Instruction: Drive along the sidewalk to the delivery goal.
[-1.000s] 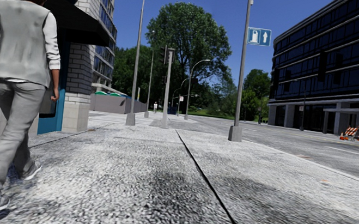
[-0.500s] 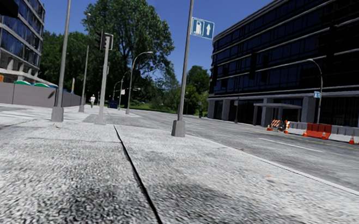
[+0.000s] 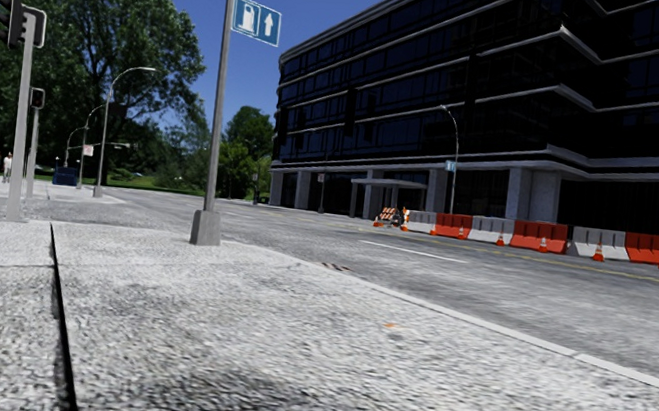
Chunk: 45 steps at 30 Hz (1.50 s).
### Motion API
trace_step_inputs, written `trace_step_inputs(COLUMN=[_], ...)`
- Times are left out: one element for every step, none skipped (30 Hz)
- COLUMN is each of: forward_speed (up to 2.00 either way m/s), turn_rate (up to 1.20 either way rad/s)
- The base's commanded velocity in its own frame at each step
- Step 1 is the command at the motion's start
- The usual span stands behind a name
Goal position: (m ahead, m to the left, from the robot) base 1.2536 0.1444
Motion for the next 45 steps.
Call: trace_step_inputs(forward_speed=[1.18,1.18,1.18,1.18,1.18,1.18,1.18,1.18,1.18,1.18,1.18,1.18,1.18,1.18,1.18,1.18,1.18,1.18,1.18,1.18,1.18,1.18,1.18,1.18,1.18,1.18,1.18,1.18,1.18,1.15,1.15,0.0,0.0,0.0,0.0,0.0,0.0,0.0,0.0,0.0,0.0,0.0,0.0,0.0,0.0], turn_rate=[-0.71,-0.71,-0.71,-0.71,-0.71,-0.71,-0.25,-0.25,0.0,0.0,0.0,0.0,0.0,0.0,0.0,0.0,0.0,0.0,0.0,0.0,0.0,0.0,0.0,0.0,0.0,0.0,0.0,0.0,0.0,0.0,0.0,0.0,0.0,0.0,0.0,0.0,0.0,0.0,0.0,0.0,0.0,0.0,0.0,0.0,0.0])
